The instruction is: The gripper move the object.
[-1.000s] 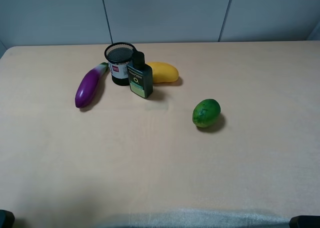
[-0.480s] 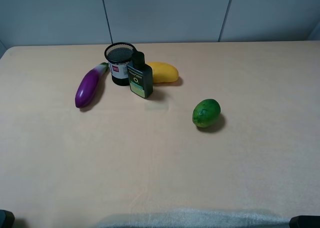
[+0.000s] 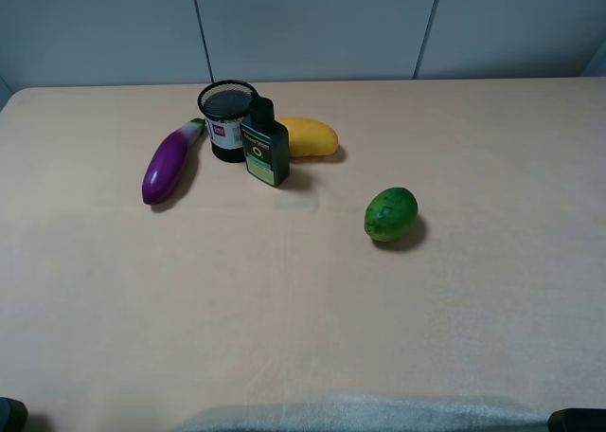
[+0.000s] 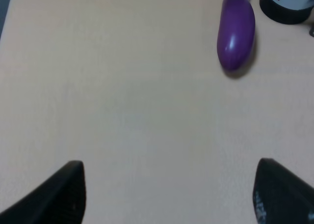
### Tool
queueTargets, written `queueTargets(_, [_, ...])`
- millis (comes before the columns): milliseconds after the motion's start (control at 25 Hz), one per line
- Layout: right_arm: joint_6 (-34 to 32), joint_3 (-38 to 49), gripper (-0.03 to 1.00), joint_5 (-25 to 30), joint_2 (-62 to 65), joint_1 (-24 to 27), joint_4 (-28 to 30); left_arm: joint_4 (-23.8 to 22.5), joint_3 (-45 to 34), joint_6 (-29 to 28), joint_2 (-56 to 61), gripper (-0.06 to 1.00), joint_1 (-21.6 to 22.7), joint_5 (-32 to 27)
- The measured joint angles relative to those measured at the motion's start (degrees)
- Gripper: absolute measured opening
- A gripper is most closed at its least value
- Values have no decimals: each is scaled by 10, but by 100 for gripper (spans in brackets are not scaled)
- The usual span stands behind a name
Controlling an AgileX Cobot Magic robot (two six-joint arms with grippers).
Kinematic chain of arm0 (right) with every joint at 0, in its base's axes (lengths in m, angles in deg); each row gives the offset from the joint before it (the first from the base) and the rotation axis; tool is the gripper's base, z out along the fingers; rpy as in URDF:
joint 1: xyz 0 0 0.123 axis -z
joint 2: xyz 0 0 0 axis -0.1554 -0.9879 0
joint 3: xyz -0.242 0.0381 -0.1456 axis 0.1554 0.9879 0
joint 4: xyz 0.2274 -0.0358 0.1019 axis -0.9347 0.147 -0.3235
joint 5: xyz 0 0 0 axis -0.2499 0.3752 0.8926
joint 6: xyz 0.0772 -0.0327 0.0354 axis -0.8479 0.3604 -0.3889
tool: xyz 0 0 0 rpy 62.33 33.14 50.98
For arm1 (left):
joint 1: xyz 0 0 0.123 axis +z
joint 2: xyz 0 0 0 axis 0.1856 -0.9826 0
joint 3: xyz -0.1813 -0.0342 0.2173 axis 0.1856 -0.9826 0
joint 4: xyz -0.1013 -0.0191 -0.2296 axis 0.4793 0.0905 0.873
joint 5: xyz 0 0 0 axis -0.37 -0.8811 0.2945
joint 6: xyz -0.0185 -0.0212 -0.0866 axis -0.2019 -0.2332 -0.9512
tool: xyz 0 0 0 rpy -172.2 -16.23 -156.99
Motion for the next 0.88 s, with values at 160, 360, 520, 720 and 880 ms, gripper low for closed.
queueTargets(160, [0, 0, 69, 0, 0, 0, 0, 0, 0, 0, 0, 77, 0, 1])
queueTargets(360, [0, 0, 69, 0, 0, 0, 0, -2, 0, 1, 0, 77, 0, 1])
queueTargets(520, [0, 0, 69, 0, 0, 0, 0, -2, 0, 1, 0, 77, 0, 1])
queueTargets(720, [0, 0, 69, 0, 0, 0, 0, -2, 0, 1, 0, 77, 0, 1])
queueTargets(880, [0, 0, 69, 0, 0, 0, 0, -2, 0, 1, 0, 77, 0, 1])
